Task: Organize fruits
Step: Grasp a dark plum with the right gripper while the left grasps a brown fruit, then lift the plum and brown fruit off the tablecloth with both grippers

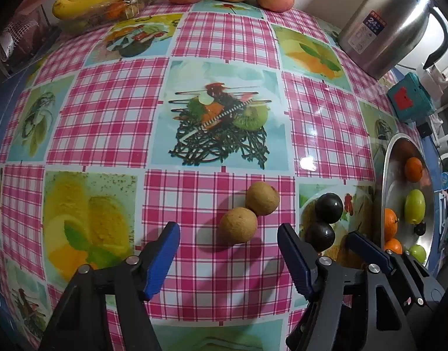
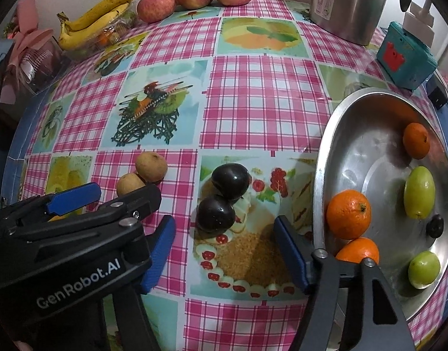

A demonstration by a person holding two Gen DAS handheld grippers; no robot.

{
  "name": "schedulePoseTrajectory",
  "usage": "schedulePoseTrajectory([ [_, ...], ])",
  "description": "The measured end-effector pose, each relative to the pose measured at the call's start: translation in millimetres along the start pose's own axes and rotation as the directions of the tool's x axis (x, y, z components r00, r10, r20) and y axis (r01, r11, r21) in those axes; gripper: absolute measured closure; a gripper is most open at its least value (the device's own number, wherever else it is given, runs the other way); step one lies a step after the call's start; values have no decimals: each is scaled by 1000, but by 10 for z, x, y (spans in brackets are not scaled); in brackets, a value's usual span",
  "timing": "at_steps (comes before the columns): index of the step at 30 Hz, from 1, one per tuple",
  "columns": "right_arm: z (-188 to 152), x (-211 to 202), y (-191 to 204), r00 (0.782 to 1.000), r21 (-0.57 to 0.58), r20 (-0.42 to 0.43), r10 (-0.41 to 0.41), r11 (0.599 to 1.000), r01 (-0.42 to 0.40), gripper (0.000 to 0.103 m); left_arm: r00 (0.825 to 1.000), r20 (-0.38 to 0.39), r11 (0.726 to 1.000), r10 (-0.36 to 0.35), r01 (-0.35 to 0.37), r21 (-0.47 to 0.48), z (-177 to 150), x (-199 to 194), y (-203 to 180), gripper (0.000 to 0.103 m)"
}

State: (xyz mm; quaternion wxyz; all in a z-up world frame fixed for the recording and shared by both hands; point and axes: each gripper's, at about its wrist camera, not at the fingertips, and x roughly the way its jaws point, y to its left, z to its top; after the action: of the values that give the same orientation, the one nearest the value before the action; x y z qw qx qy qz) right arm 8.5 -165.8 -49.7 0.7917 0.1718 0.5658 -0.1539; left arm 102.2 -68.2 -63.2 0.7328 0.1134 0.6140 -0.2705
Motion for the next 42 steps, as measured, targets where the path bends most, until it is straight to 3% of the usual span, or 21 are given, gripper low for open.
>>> schedulePoseTrajectory([
  [8, 4, 2, -9, 1000, -3, -2, -6, 1000, 6, 39, 1000, 1, 1000, 7, -7, 22, -3, 49, -76, 38],
  [22, 12, -20, -21, 1000, 6, 11, 28, 1000, -28, 65, 999, 2, 998, -36, 35, 42, 2, 11, -94, 74],
  [33, 15, -4, 14, 998, 4, 12, 61, 998, -61, 75, 999, 7, 998, -50, 49, 39, -2, -12, -107, 75],
  [42, -7, -34, -41, 995, 19, 16, 96, 995, -96, 77, 999, 24, 999, -42, 41, 10, 44, -96, -13, 75],
])
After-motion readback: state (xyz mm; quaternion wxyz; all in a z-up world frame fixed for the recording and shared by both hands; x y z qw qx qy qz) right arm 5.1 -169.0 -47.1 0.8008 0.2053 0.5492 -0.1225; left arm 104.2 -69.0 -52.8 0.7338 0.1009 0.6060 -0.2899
